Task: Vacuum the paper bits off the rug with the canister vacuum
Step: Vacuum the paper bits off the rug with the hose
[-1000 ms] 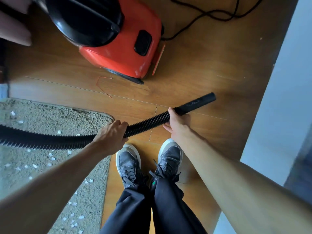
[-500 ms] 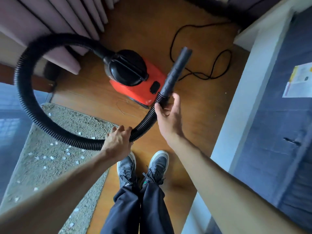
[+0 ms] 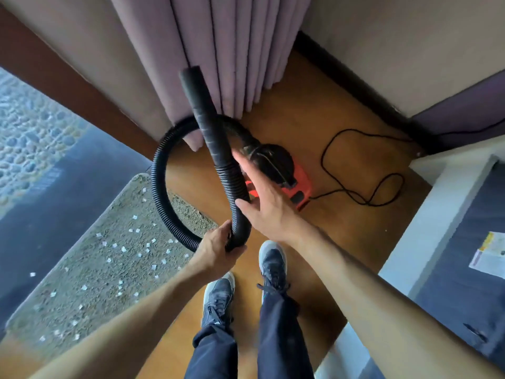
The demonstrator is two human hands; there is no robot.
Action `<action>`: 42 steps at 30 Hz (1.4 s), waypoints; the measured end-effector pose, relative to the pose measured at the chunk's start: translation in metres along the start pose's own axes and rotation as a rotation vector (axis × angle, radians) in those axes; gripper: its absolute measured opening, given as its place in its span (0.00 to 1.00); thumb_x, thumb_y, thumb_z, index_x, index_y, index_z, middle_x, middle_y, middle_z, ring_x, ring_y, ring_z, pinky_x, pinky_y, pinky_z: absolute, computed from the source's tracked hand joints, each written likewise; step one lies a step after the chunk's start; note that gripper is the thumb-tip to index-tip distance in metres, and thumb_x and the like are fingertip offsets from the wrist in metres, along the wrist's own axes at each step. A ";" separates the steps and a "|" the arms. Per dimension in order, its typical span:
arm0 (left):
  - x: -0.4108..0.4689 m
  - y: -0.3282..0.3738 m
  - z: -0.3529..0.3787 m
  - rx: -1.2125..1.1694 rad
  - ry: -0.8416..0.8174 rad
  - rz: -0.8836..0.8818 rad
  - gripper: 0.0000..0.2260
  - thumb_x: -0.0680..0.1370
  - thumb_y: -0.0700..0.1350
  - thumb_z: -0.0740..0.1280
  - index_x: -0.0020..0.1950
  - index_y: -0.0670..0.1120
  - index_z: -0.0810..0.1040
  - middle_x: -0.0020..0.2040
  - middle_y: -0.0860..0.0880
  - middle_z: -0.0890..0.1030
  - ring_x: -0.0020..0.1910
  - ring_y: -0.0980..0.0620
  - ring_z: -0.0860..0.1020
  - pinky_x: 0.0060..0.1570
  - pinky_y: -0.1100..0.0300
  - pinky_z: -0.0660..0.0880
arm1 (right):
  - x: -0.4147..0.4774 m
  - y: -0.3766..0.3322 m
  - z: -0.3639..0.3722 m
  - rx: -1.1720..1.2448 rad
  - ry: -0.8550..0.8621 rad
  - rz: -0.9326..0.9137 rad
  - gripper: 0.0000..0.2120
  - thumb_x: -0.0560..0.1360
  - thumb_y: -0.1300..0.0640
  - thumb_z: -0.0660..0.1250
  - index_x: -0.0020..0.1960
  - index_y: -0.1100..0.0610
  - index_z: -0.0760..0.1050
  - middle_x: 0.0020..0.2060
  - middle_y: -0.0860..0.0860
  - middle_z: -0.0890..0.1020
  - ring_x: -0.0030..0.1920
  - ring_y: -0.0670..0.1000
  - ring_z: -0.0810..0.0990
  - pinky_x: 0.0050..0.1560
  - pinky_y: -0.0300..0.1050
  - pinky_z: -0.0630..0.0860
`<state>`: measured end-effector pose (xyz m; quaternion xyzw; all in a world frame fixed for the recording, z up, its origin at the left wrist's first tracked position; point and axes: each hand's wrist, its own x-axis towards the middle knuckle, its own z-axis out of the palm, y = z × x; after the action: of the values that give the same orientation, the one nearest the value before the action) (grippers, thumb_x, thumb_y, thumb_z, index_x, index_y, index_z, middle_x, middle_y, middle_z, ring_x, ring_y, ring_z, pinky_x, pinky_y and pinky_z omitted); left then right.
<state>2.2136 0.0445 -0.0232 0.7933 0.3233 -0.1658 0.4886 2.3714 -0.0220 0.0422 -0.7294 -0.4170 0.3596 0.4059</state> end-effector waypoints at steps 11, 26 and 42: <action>-0.012 -0.015 0.005 -0.535 0.171 -0.313 0.13 0.64 0.52 0.74 0.45 0.49 0.77 0.41 0.47 0.83 0.46 0.42 0.81 0.52 0.43 0.79 | 0.076 -0.010 0.034 -0.069 -0.413 -0.201 0.39 0.69 0.64 0.70 0.77 0.57 0.60 0.71 0.53 0.71 0.71 0.52 0.68 0.74 0.48 0.62; -0.048 -0.028 0.026 -1.207 0.456 -0.413 0.32 0.70 0.27 0.73 0.67 0.47 0.65 0.53 0.39 0.84 0.52 0.48 0.84 0.51 0.59 0.80 | 0.131 -0.017 0.114 0.064 -0.987 0.113 0.32 0.75 0.66 0.69 0.75 0.49 0.65 0.47 0.48 0.76 0.37 0.35 0.77 0.37 0.33 0.76; -0.069 -0.051 0.077 -1.415 0.690 -0.303 0.38 0.73 0.37 0.72 0.74 0.66 0.62 0.59 0.36 0.79 0.46 0.38 0.80 0.55 0.32 0.76 | 0.107 0.047 0.198 -0.103 -1.223 0.700 0.22 0.78 0.60 0.66 0.69 0.43 0.70 0.44 0.50 0.79 0.37 0.49 0.76 0.43 0.46 0.79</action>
<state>2.1323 -0.0319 -0.0528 0.2493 0.5889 0.2688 0.7203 2.2579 0.1172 -0.1006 -0.5063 -0.3277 0.7941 -0.0758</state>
